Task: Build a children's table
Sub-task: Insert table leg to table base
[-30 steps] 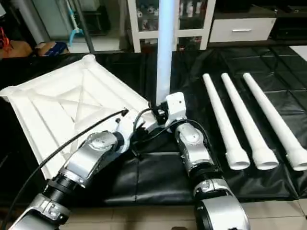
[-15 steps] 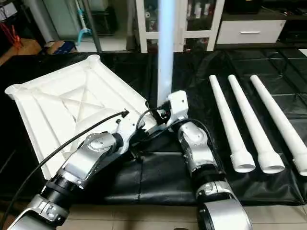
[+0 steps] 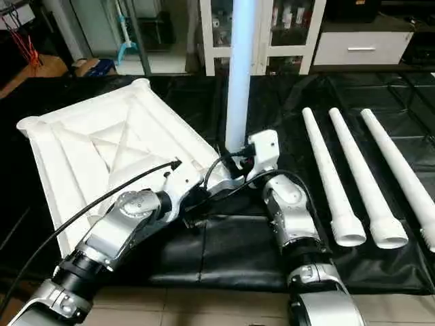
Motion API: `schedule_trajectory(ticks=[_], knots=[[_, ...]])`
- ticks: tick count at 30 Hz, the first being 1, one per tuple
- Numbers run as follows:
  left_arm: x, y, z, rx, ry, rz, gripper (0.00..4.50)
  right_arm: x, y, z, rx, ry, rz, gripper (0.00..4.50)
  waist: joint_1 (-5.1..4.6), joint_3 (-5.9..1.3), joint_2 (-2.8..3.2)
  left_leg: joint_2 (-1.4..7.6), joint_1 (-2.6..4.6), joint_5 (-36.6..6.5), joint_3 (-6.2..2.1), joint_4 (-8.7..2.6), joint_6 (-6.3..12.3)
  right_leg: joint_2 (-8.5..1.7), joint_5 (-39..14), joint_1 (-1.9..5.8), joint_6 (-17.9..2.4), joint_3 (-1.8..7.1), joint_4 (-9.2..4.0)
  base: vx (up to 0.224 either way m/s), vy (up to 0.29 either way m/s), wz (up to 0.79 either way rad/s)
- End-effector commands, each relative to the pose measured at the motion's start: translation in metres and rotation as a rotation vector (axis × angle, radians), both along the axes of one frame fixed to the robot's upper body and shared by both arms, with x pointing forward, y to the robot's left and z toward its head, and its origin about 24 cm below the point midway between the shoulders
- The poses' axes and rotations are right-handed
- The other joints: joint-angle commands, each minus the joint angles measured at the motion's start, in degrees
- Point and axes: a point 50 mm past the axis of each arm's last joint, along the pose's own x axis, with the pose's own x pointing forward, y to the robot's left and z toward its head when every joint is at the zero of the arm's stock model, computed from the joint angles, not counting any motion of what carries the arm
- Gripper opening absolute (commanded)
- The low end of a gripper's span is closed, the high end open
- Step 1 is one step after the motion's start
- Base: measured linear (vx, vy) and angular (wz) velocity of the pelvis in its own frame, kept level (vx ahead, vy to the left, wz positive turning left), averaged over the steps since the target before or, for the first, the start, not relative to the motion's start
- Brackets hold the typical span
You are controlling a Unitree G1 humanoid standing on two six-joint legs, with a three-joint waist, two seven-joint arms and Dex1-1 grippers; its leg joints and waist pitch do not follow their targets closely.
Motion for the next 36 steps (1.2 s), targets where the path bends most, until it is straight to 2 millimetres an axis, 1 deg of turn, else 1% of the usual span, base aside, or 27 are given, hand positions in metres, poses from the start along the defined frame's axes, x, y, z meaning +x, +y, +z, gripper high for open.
schedule_trajectory(ticks=[1,2,4,5,11,12,17,19,21,24,27,28,29,33,35,36], knots=[[-0.001,0.009,-0.004,0.031,0.006,0.021,0.0,0.001,-0.005,0.006,0.016,-0.013,-0.006,3.83,0.4,-3.56,-0.58,1.27,0.67,-1.88,-0.23,-3.32,9.45,-1.88,5.22,3.38,-17.85,0.74,-2.82,0.0,0.0,0.0],[-0.001,0.009,-0.004,0.031,0.006,0.02,0.0,0.001,-0.006,0.007,0.018,-0.018,-0.001,3.83,0.41,-3.55,-0.56,1.27,0.67,-2.22,-0.23,-3.35,9.28,-1.89,4.92,3.37,-17.8,0.75,-2.85,0.0,0.0,0.0],[-0.001,0.009,-0.004,0.031,0.006,0.016,0.0,0.0,-0.008,0.009,0.021,-0.024,0.013,3.83,0.44,-3.54,-0.74,1.23,0.65,-2.59,-0.22,-3.37,9.15,-1.84,4.71,3.44,-17.76,0.77,-2.89,0.0,0.0,0.0],[-0.001,0.01,-0.004,0.031,0.007,0.011,0.0,-0.001,-0.009,0.011,0.021,-0.028,0.033,3.83,0.48,-3.56,-0.68,1.21,0.59,-2.36,-0.25,-3.33,9.14,-1.85,4.92,3.48,-17.67,0.78,-2.82,0.0,0.0,0.0],[-0.004,0.01,-0.005,0.037,0.015,-0.023,0.0,-0.006,-0.015,0.012,0.003,-0.019,0.096,3.83,0.58,-3.61,-0.74,1.17,0.52,-1.54,-0.25,-3.18,9.7,-1.87,5.59,3.46,-17.71,0.76,-2.8,0.0,0.0,0.0],[-0.004,0.011,-0.006,0.038,0.016,-0.027,0.0,-0.006,-0.016,0.012,-0.002,-0.019,0.101,3.83,0.62,-3.63,-0.69,1.21,0.56,-1.71,-0.28,-3.2,9.64,-1.91,5.22,3.45,-17.76,0.76,-2.81,0.0,0.0,0.0],[-0.005,0.012,-0.006,0.043,0.017,-0.032,0.0,-0.007,-0.021,0.015,-0.001,-0.015,0.125,3.83,0.52,-3.46,-0.82,1.21,0.59,-3.66,-0.25,-3.36,8.88,-1.8,2.96,3.4,-17.61,0.77,-2.99,0.0,0.0,0.0],[-0.005,0.012,-0.006,0.043,0.017,-0.033,0.0,-0.007,-0.022,0.015,-0.001,-0.012,0.134,3.83,0.53,-3.5,-0.79,1.23,0.54,-3.51,-0.29,-3.35,8.7,-1.86,3.16,3.46,-17.46,0.78,-2.92,0.0,0.0,0.0],[-0.005,0.011,-0.006,0.043,0.018,-0.038,0.0,-0.008,-0.023,0.016,0.0,-0.005,0.157,3.57,0.57,-3.55,-0.9,1.18,0.55,-2.99,-0.29,-3.27,8.83,-1.83,3.9,3.45,-17.52,0.79,-2.88,0.0,0.0,0.0],[-0.006,0.011,-0.006,0.041,0.021,-0.044,0.0,-0.01,-0.024,0.016,-0.004,0.005,0.186,3.46,0.62,-3.6,-0.91,1.15,0.46,-2.57,-0.29,-3.18,9.19,-1.88,4.31,3.5,-17.66,0.79,-2.8,0.0,0.0,0.0],[-0.007,0.011,-0.006,0.04,0.023,-0.051,0.0,-0.011,-0.025,0.017,-0.017,0.011,0.207,3.11,0.65,-3.63,-0.97,1.15,0.43,-1.81,-0.29,-3.1,9.63,-1.89,4.83,3.5,-17.74,0.78,-2.77,0.0,0.0,0.0],[-0.008,0.011,-0.006,0.04,0.024,-0.053,0.0,-0.011,-0.026,0.017,-0.02,0.012,0.21,3.07,0.72,-3.65,-0.89,1.19,0.5,-1.73,-0.31,-3.11,9.69,-1.9,4.76,3.48,-17.74,0.77,-2.76,0.0,0.0,0.0],[-0.008,0.01,-0.006,0.041,0.024,-0.057,0.0,-0.011,-0.027,0.018,-0.023,0.012,0.21,3.03,0.71,-3.6,-0.95,1.25,0.51,-1.69,-0.31,-3.14,9.79,-1.86,4.44,3.4,-17.61,0.76,-2.79,0.0,0.0,0.0],[-0.009,0.009,-0.006,0.038,0.023,-0.068,0.0,-0.011,-0.029,0.019,-0.022,0.011,0.206,2.68,0.84,-3.57,-1.03,1.21,0.53,-2.46,-0.25,-3.18,9.25,-1.87,2.8,3.38,-17.49,0.79,-2.91,0.0,0.0,0.0],[-0.009,0.009,-0.006,0.037,0.023,-0.07,0.0,-0.011,-0.03,0.02,-0.021,0.009,0.201,2.5,0.85,-3.61,-1.01,1.22,0.54,-2.37,-0.27,-3.15,9.16,-1.86,3.07,3.38,-17.46,0.8,-2.84,0.0,0.0,0.0],[-0.009,0.008,-0.006,0.037,0.021,-0.072,0.0,-0.01,-0.03,0.02,-0.021,0.008,0.2,2.5,0.86,-3.6,-1.02,1.2,0.53,-2.3,-0.26,-3.15,9.17,-1.86,3.18,3.36,-17.44,0.79,-2.86,0.0,0.0,0.0]])
